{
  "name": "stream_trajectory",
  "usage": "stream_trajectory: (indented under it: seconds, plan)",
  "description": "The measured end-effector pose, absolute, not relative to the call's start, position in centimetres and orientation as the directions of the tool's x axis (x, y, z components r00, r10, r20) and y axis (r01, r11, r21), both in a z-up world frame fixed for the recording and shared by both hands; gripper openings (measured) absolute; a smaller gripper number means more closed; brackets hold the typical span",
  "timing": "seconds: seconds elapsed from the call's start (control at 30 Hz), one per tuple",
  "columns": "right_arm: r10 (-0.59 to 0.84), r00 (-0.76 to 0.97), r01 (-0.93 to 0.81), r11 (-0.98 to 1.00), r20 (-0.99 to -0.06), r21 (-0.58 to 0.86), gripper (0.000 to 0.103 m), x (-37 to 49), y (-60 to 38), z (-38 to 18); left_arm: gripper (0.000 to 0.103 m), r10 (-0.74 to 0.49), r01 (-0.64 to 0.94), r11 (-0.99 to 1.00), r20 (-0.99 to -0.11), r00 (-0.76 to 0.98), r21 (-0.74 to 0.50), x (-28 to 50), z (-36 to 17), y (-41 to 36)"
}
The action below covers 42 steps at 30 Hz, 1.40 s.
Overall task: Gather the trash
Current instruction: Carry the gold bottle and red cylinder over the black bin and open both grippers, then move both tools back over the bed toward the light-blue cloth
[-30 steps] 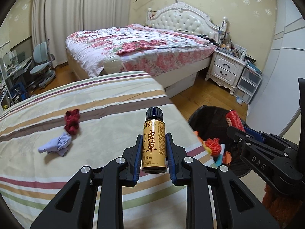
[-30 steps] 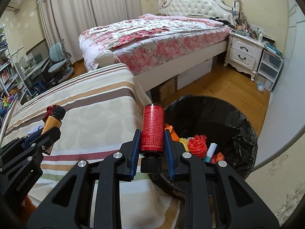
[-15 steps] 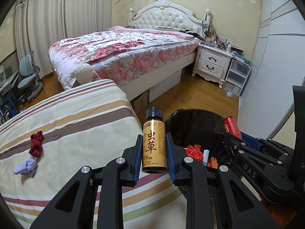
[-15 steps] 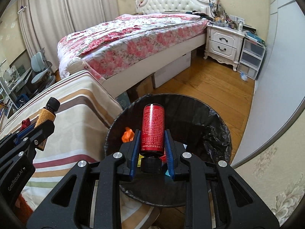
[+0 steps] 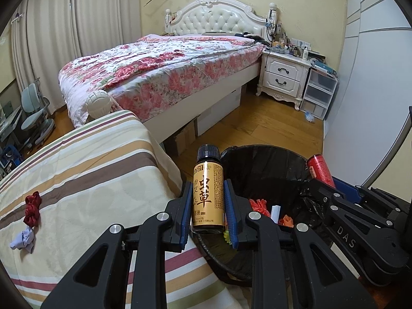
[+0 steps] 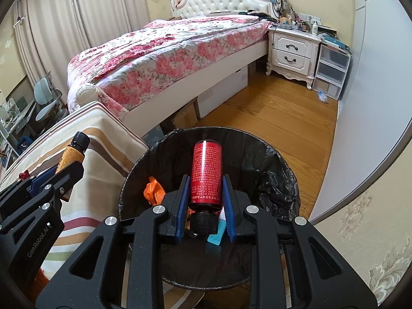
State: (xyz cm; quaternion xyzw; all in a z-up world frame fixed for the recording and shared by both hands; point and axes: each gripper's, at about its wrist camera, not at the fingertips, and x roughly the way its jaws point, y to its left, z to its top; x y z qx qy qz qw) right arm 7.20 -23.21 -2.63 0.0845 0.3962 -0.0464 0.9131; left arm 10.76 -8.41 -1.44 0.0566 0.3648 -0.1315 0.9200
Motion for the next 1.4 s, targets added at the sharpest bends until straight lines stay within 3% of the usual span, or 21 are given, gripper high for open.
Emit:
stream_trajectory:
  seconds: [0.7,0.77,0.97,1.13,1.4]
  plan:
    - [-0.037,0.671,0.188,0.975,-0.741,0.122,0.026,7.7,-24.6,-3.5,0.026,-0.203,0.308,0.951,-0.709,0.675,0.021,11.8,-2.4,-10.5]
    - [-0.044,0.67,0.195,0.974,-0.741,0.119,0.031,7.8,-24.7,-3.4,0.043,-0.198,0.303,0.953,-0.709,0.677,0.024,11.8,-2.5,-10.5]
    - [-0.066,0.677,0.215,0.97,-0.733,0.111,0.043,7.4,-24.9,-3.2,0.06,-0.188,0.288,0.957,-0.701,0.688,0.026,11.6,-2.3,-10.1]
    - [-0.088,0.683,0.231,0.968,-0.725,0.1,0.056,7.2,-25.0,-2.8,0.07,-0.177,0.268,0.963,-0.692,0.7,0.025,11.3,-2.0,-9.4]
    - [-0.099,0.682,0.237,0.967,-0.724,0.091,0.065,6.8,-24.6,-2.7,0.072,-0.153,0.247,0.968,-0.686,0.712,0.04,10.6,-1.5,-8.0]
